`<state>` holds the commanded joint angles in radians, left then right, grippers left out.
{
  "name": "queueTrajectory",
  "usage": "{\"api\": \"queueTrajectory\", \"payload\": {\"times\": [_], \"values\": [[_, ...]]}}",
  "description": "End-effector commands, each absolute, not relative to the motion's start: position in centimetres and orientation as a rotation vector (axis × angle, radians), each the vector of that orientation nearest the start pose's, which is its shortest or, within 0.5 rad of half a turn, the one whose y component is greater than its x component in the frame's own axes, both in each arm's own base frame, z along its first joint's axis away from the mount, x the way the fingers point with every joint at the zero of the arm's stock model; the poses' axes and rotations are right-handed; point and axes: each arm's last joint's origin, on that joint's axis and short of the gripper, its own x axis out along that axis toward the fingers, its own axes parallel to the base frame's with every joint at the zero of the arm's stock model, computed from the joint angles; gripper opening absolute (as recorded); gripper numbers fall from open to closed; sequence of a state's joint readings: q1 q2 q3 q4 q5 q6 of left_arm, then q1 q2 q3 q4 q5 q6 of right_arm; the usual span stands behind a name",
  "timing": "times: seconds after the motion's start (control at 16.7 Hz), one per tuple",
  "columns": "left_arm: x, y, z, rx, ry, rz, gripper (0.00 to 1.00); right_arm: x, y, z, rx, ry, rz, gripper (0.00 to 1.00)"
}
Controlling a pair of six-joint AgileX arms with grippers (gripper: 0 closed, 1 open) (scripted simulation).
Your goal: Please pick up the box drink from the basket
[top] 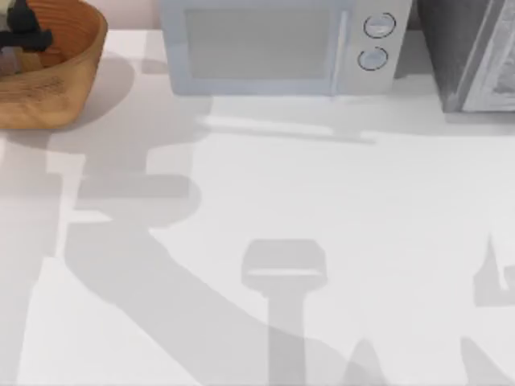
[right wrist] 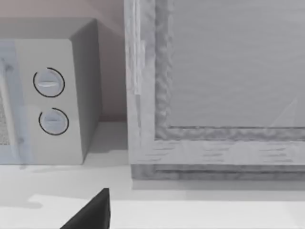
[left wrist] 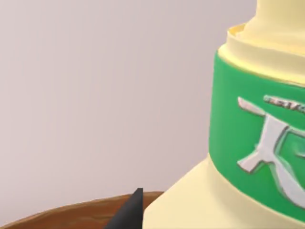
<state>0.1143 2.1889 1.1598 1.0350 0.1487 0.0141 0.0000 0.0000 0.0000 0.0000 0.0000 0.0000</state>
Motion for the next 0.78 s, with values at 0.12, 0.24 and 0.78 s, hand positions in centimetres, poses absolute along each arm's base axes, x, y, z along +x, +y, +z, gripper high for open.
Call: {"api": "queueTrajectory", "payload": {"times": [0.12, 0.24, 0.78], "values": [[45.3, 5.2, 14.1, -0.002, 0.002, -0.009, 0.00, 10.6, -0.1, 16.0, 0.000, 0.000, 0.000, 1.00], [45.6, 5.2, 15.8, -0.002, 0.001, -0.008, 0.00, 10.6, -0.1, 16.0, 0.000, 0.000, 0.000, 1.00], [45.5, 5.2, 27.0, 0.003, -0.006, -0.010, 0.00, 10.6, -0.1, 16.0, 0.000, 0.000, 0.000, 1.00]]}}
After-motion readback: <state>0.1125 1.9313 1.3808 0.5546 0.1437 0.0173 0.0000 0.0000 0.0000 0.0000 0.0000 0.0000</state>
